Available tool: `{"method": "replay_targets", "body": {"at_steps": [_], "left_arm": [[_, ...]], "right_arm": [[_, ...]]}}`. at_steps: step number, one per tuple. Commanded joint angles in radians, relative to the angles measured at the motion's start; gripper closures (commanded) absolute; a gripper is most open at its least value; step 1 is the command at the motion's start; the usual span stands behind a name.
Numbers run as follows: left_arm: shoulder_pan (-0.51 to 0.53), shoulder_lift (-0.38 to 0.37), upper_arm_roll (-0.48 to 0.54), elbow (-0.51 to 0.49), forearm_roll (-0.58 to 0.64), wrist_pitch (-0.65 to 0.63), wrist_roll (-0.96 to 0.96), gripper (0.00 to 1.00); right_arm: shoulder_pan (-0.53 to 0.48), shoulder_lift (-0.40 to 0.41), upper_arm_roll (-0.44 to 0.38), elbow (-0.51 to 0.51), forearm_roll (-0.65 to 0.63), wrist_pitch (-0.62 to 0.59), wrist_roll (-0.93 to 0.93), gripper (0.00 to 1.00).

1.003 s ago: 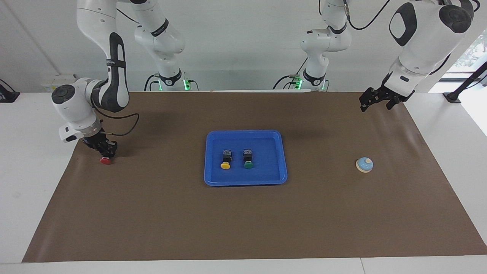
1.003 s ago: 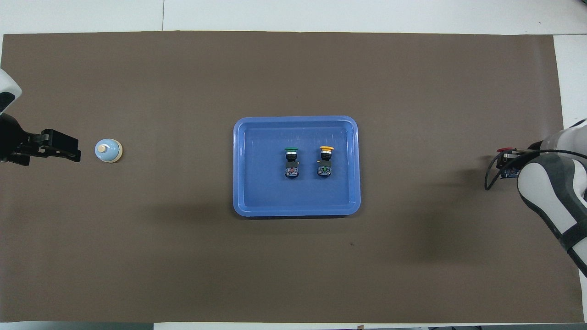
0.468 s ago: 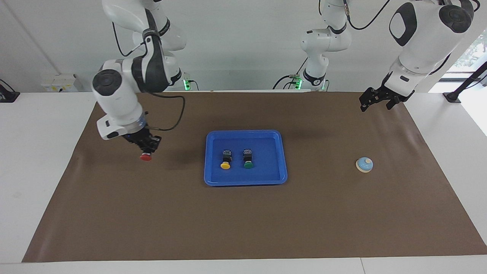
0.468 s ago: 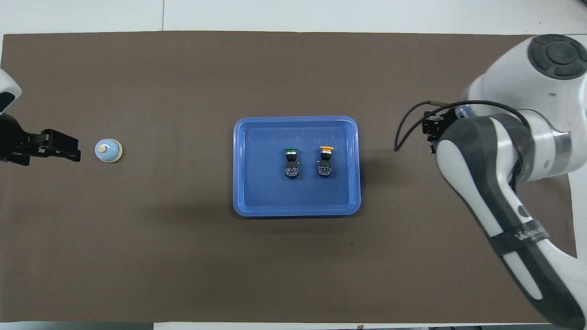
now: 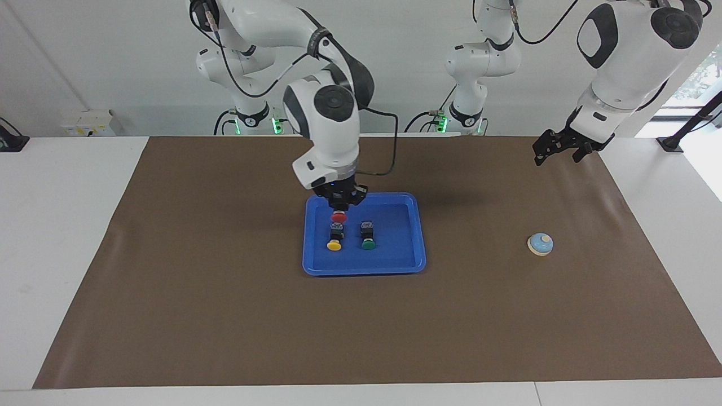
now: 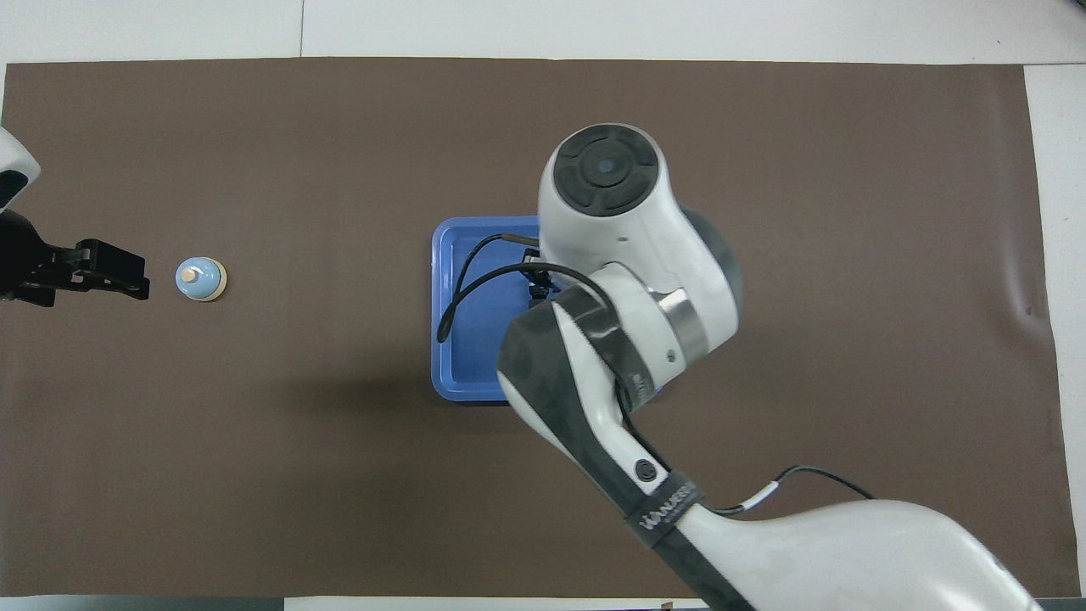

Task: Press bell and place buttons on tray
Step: 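Place the red button in the tray beside the green one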

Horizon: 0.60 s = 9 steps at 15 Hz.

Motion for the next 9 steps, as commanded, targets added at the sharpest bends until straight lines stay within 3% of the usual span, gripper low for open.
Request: {"method": "replay_targets", "body": {"at_steps": [1, 9], "left_arm": [[-0.001, -0.01, 0.004, 0.004, -0.006, -0.013, -0.006, 0.0], [-0.003, -0.01, 0.004, 0.002, -0.005, -0.013, -0.006, 0.0]], "right_arm": [[0.084, 0.113, -0.011, 0.078, 0.01, 0.063, 0.04, 1.0], [0.111, 0.145, -0.012, -0.036, -0.005, 0.299, 0.054, 1.0]]}}
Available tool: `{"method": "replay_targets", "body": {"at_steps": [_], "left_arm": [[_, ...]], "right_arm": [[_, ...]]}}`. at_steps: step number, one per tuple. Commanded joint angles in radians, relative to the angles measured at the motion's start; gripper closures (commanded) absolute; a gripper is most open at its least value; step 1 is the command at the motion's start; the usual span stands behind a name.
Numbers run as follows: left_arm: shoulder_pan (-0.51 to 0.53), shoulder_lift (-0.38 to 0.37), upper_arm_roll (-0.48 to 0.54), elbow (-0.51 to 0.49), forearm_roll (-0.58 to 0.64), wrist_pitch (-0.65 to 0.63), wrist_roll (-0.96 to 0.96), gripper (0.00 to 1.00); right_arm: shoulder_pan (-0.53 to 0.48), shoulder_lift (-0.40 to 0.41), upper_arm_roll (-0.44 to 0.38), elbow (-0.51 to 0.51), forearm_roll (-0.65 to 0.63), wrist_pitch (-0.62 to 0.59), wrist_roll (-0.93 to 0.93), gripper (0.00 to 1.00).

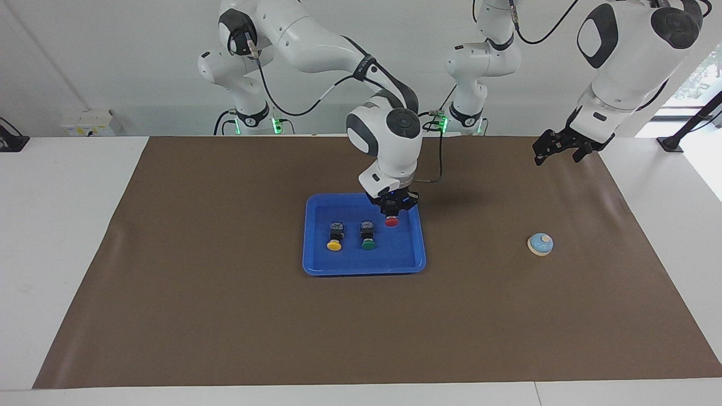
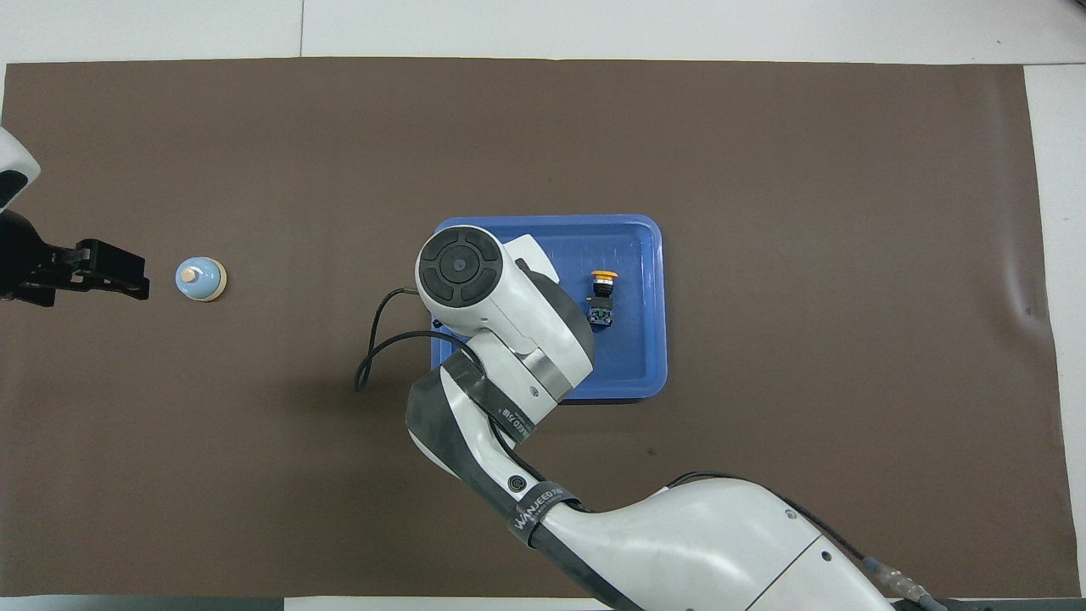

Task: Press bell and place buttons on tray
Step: 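Place the red button in the tray beside the green one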

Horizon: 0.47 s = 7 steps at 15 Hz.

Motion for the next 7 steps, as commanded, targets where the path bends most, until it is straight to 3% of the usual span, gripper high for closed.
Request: {"method": "replay_targets", "body": {"at_steps": [1, 6, 7], "left_arm": [[-0.001, -0.01, 0.004, 0.004, -0.006, -0.013, -0.006, 0.0], [-0.001, -0.01, 0.004, 0.002, -0.006, -0.013, -0.006, 0.0], [-0.001, -0.01, 0.004, 0.004, -0.006, -0.013, -0.006, 0.0]], "right_arm": [[-0.016, -0.008, 0.005, -0.035, -0.004, 0.047, -0.006, 1.0], [-0.011, -0.008, 0.007, -0.077, -0.003, 0.103, 0.0, 1.0], [-0.01, -0.008, 0.007, -0.082, -0.003, 0.102, 0.0, 0.95]]}}
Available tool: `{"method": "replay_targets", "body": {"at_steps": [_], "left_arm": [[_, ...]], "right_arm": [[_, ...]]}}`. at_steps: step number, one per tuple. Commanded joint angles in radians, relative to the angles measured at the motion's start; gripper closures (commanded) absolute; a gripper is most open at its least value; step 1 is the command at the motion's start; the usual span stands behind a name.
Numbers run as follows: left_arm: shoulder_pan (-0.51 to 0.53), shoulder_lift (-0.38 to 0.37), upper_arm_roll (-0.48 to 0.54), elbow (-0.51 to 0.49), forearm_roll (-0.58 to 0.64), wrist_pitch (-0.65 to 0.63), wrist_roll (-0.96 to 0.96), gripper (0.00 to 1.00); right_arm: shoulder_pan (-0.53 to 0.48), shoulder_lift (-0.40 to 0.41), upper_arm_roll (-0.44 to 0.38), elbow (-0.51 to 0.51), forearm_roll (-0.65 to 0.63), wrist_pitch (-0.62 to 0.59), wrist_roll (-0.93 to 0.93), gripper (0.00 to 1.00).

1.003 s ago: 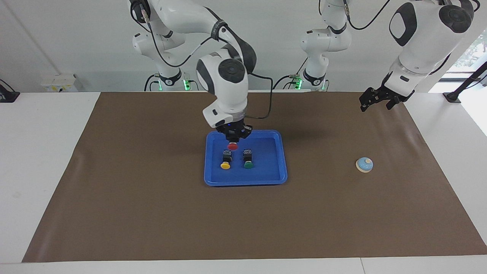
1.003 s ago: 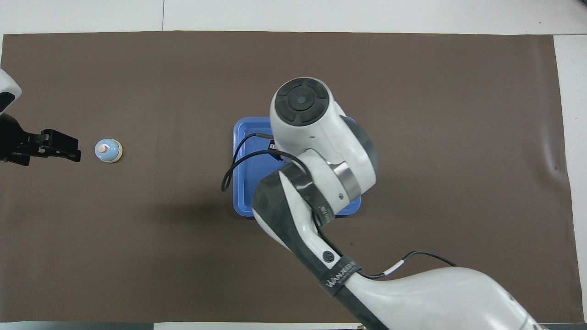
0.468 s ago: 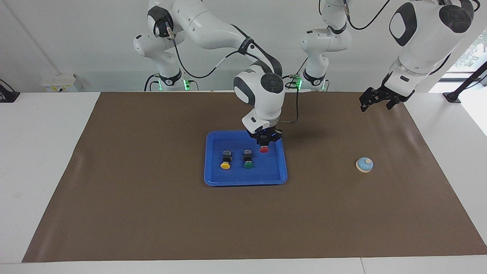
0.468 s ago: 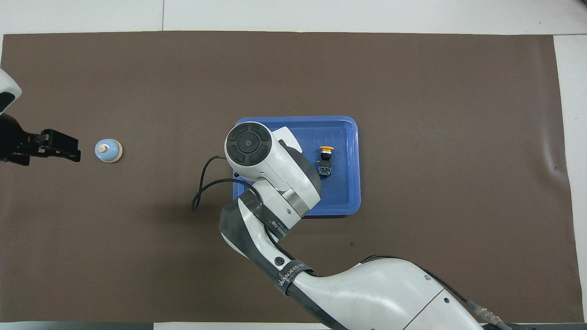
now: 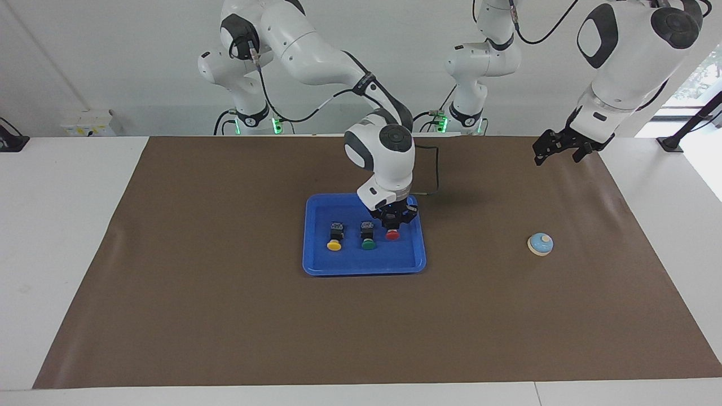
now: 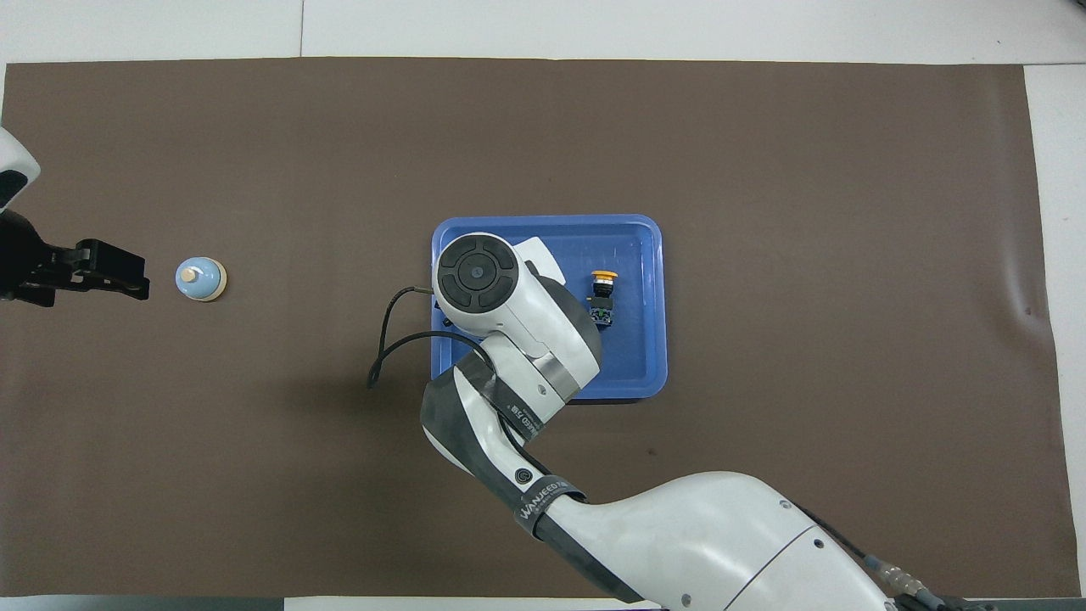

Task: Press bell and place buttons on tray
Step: 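Place the red button in the tray beside the green one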

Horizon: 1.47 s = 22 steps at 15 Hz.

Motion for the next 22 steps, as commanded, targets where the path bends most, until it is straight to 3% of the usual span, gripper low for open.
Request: {"method": "replay_targets", "body": {"at_steps": [1, 2, 7, 10, 13, 22], "left_arm": [[-0.001, -0.01, 0.004, 0.004, -0.005, -0.013, -0.006, 0.0], [-0.001, -0.01, 0.004, 0.004, -0.005, -0.013, -0.006, 0.0], [-0.001, -0.011, 0.004, 0.004, -0.006, -0.013, -0.006, 0.0], [-0.001, -0.01, 0.004, 0.004, -0.006, -0.013, -0.006, 0.0], [-0.003, -0.01, 0.004, 0.004, -0.005, -0.013, -0.006, 0.0], [-0.001, -0.01, 0.004, 0.004, -0.005, -0.013, -0.006, 0.0]], "right_arm": [[-0.001, -0.01, 0.005, -0.032, -0.003, 0.025, 0.005, 0.29], [-0.001, -0.01, 0.005, -0.029, -0.003, 0.02, 0.007, 0.0], [-0.033, -0.024, -0.001, 0.034, 0.008, -0.059, 0.035, 0.0], [-0.105, -0.036, 0.001, 0.166, 0.014, -0.218, 0.033, 0.0], [-0.225, -0.12, 0.005, 0.183, 0.019, -0.28, 0.018, 0.0], [-0.499, -0.305, 0.002, 0.175, 0.0, -0.621, -0.54, 0.0]]}}
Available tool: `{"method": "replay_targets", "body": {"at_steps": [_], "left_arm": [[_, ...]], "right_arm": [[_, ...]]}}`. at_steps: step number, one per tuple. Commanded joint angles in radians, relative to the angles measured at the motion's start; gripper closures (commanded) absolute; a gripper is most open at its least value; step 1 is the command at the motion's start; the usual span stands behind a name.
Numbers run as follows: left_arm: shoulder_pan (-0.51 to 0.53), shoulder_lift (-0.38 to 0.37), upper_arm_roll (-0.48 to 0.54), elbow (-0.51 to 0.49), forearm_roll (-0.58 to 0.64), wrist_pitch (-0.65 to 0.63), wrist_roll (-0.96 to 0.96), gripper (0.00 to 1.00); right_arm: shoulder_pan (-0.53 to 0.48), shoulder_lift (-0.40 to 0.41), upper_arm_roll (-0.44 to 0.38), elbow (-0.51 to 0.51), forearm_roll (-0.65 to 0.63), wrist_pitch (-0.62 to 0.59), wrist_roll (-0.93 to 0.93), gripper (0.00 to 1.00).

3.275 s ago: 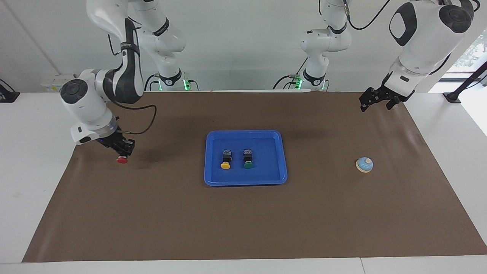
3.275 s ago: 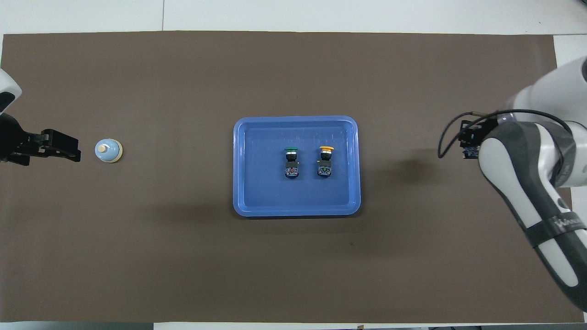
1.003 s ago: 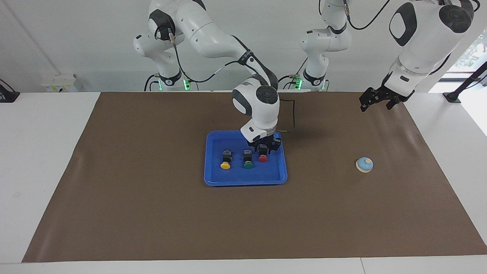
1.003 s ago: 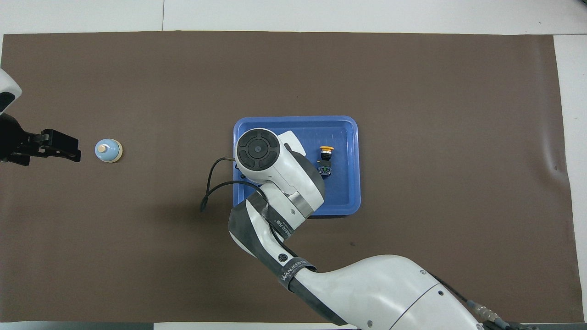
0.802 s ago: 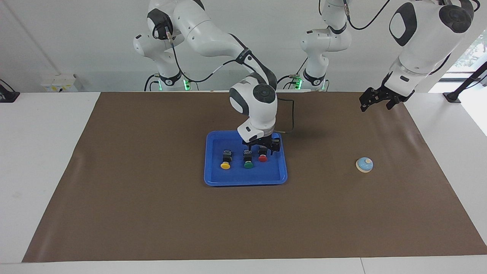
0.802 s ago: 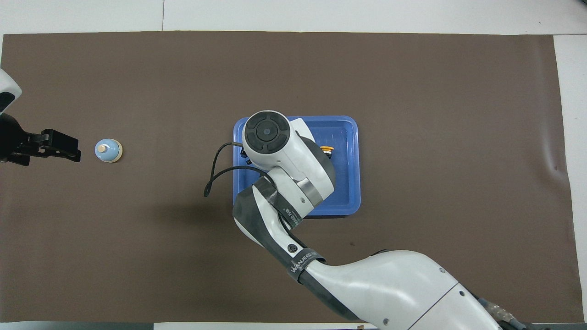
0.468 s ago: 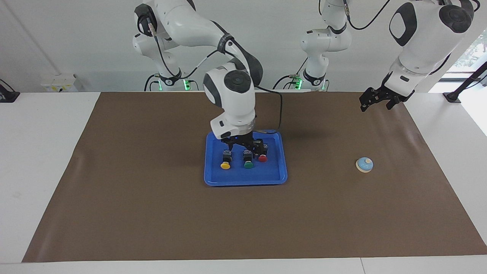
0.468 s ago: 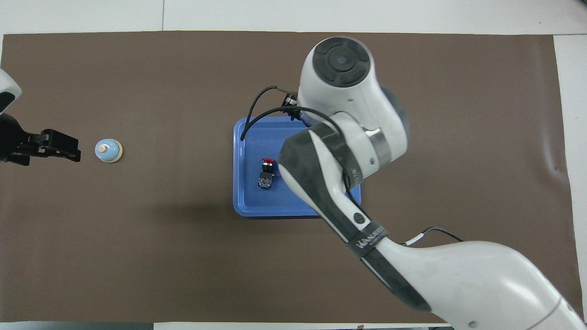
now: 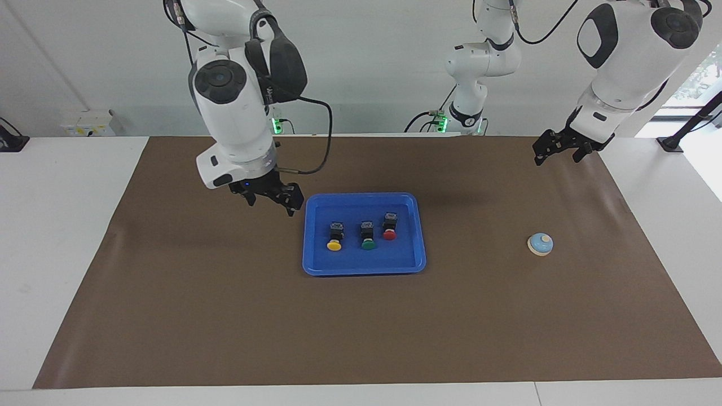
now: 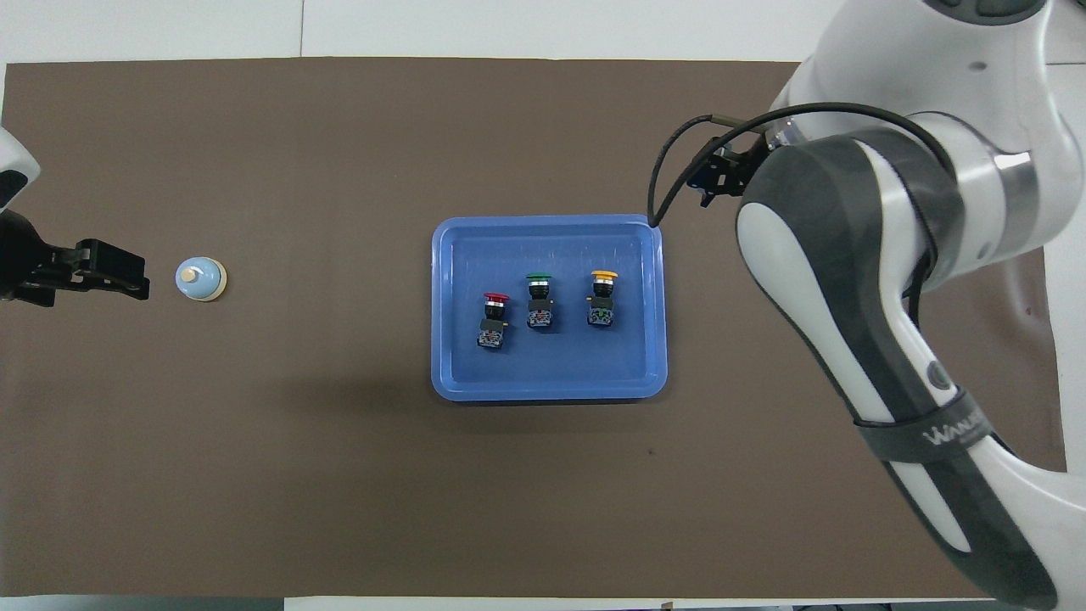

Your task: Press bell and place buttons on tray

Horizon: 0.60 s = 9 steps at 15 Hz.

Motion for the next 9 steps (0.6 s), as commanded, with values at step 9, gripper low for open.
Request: {"method": "replay_targets", "body": {"at_steps": [9], "left_arm": [[-0.001, -0.01, 0.004, 0.004, -0.005, -0.013, -0.006, 0.0]], "right_arm": [[-0.229, -0.315, 0.013, -0.264, -0.002, -0.091, -0.423, 0.0]]}}
